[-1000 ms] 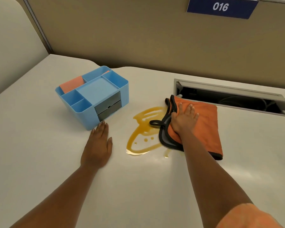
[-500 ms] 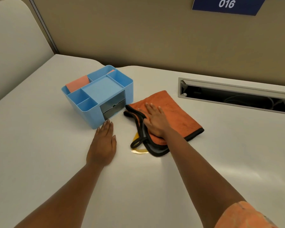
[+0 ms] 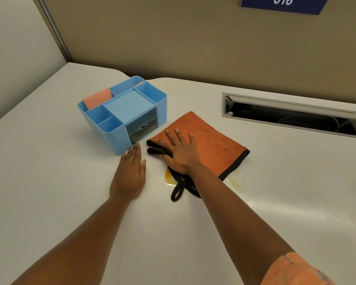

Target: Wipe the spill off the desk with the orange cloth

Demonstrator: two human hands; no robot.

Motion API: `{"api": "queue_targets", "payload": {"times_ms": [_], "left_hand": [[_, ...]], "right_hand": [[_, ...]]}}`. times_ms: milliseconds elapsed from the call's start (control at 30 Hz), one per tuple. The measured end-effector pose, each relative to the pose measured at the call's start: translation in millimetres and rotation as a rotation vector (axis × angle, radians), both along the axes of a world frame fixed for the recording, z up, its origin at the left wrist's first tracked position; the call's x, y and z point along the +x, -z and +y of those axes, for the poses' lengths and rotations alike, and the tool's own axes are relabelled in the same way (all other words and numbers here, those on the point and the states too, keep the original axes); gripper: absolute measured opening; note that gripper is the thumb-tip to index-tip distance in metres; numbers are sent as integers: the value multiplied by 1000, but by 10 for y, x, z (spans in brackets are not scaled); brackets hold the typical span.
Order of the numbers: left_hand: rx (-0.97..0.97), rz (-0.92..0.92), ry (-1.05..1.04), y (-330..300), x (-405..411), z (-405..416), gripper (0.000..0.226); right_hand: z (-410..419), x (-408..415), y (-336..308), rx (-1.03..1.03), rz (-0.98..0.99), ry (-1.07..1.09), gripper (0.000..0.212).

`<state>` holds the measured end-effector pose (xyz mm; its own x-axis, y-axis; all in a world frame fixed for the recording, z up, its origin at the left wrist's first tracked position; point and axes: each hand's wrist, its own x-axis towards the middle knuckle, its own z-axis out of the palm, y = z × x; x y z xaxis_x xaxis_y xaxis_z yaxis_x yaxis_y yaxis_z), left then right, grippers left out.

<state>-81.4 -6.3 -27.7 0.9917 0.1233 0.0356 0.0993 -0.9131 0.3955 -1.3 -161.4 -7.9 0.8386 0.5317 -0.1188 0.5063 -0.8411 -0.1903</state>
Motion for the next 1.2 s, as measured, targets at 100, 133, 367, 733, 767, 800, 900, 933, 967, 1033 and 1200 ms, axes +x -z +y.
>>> {"api": "queue_targets", "payload": {"times_ms": [100, 133, 367, 733, 767, 800, 900, 933, 967, 1033, 1200], "left_hand": [[-21, 3, 8, -16, -4, 1, 52], [-24, 7, 6, -22, -7, 1, 52], [-66, -16, 2, -45, -42, 2, 50], [-25, -46, 14, -35, -37, -31, 51], [-20, -40, 13, -30, -36, -27, 51], [-17, -41, 14, -26, -33, -25, 51], [-24, -52, 22, -39, -34, -28, 51], [-35, -58, 19, -43, -35, -33, 51], [-54, -68, 12, -53, -41, -35, 52], [-92, -126, -7, -89, -64, -40, 53], [90, -323, -106, -131, -148, -15, 55]], "right_hand": [[-124, -204, 5, 32, -16, -135, 59], [-202, -255, 1, 38, -27, -173, 60], [-978, -356, -28, 40, -46, -11, 72], [-1092, -814, -37, 235, -47, 863, 48], [-972, -812, -14, 217, -43, 845, 48], [-853, -796, 6, 211, -41, 821, 49], [-471, -728, 15, 233, -15, 695, 50], [-347, -708, 17, 230, -6, 634, 50], [-231, -704, 11, 220, 1, 570, 50], [-65, -732, 13, 200, 10, 447, 51], [-44, -975, 44, 132, 0, 192, 61]]}}
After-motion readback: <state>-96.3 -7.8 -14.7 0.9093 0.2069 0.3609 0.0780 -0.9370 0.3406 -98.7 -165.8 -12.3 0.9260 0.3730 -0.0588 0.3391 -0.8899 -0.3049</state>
